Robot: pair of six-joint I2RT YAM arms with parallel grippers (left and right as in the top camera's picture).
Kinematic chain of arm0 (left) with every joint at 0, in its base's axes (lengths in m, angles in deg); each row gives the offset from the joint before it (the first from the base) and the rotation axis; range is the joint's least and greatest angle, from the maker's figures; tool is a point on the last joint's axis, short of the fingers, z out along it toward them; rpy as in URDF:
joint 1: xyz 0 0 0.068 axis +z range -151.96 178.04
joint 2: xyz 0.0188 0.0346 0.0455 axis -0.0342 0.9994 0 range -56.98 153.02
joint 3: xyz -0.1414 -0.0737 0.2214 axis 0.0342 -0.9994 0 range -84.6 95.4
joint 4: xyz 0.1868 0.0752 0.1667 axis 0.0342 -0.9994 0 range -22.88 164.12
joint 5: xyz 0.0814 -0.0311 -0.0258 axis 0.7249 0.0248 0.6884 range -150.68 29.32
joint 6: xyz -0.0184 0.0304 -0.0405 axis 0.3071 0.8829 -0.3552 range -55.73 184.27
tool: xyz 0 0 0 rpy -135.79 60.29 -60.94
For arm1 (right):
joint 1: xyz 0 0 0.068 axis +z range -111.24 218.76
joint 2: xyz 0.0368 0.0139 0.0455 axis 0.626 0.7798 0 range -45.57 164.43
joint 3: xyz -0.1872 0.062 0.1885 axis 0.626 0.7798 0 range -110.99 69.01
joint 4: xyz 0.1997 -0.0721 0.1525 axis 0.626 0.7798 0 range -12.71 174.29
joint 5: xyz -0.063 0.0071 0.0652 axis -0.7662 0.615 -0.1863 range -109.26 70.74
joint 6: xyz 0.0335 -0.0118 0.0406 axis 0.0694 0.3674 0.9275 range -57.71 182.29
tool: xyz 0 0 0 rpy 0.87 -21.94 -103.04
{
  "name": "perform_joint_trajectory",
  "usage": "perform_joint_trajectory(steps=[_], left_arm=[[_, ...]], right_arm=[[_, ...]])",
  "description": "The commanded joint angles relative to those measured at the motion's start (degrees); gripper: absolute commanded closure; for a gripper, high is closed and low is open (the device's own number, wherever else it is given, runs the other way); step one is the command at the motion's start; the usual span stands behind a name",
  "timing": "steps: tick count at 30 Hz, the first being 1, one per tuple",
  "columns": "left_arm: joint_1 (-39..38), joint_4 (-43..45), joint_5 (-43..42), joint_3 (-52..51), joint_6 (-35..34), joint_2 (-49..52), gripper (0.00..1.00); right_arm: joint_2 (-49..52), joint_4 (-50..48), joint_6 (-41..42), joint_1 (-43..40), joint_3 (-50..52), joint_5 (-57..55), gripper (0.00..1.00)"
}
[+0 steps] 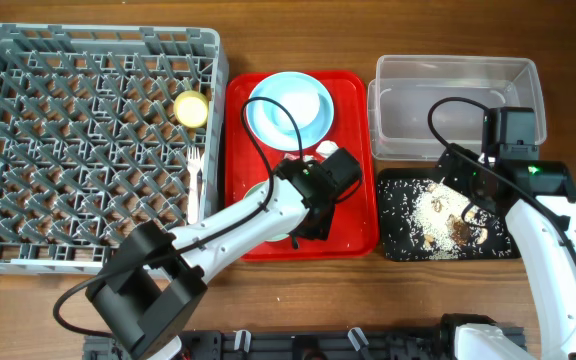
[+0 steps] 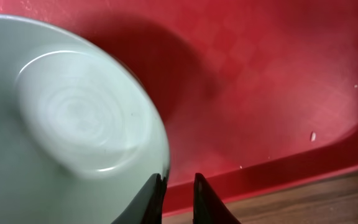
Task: Sort waste into correct bins and load items into the dishwasher rack
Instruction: 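Carry the green bowl into the dish rack and release it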
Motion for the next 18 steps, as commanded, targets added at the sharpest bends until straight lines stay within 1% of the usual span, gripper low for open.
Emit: perform_joint_trajectory(steps=[1, 5, 11, 14, 16, 18], left_arm=[[-0.1, 1.0, 2.7, -1.7, -1.0, 0.6, 0.83], [-0.1, 1.0, 3.1, -1.7, -1.0, 0.6, 0.85], [-0.1, 1.5, 4.4, -2.0, -1.0, 0.7, 0.80], [-0.6, 1.9, 4.4, -3.5, -1.0, 1.3, 0.80], [-0.7, 3.2, 4.4, -4.7, -1.0, 1.7, 0.82], [-0.6, 3.8, 4.4, -5.3, -1.0, 1.7, 0.94]], right_arm=[[0.5, -1.8, -0.6, -0.2, -0.6, 0.5, 0.00], [0.5, -3.4, -0.6, -0.2, -0.6, 0.5, 0.00], [0.5, -3.5, -0.6, -0.2, -0.6, 0.5, 0.00], [0.5, -3.5, -0.6, -0.2, -0.6, 0.5, 0.00], [0.5, -3.5, -0.6, -0.2, -0.6, 0.5, 0.00], [0.5, -3.5, -0.6, -0.2, -0.6, 0.5, 0.00]])
